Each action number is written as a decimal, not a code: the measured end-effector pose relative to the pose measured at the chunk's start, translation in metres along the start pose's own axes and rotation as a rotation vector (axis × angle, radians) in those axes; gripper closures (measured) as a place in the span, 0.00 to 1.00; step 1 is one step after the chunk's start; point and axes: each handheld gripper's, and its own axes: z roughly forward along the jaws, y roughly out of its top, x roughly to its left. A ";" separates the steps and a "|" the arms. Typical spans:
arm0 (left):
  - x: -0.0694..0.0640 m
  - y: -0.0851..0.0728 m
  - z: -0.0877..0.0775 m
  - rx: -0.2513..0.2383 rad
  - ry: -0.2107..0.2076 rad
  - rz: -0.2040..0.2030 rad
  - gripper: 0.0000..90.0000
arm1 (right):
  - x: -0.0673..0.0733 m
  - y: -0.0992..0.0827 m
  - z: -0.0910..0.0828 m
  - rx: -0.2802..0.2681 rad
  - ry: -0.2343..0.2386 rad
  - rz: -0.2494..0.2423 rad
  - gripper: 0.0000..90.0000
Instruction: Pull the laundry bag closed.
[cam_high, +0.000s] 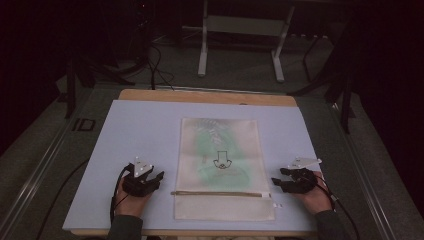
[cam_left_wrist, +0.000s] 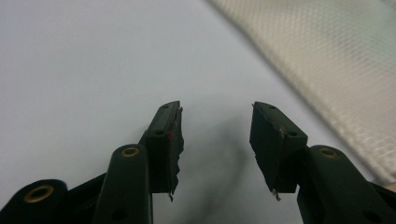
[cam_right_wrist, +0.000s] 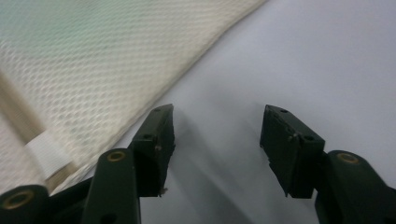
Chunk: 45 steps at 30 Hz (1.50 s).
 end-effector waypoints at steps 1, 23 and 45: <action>0.000 0.000 0.000 0.000 0.000 0.000 0.61 | 0.000 0.000 0.000 0.000 0.000 0.000 0.50; -0.001 0.000 -0.001 0.006 -0.040 0.008 0.62 | 0.021 0.015 -0.003 0.077 0.070 -0.093 0.55; -0.002 0.000 0.000 0.009 -0.042 0.009 0.61 | 0.041 0.038 0.000 0.108 0.117 -0.186 0.56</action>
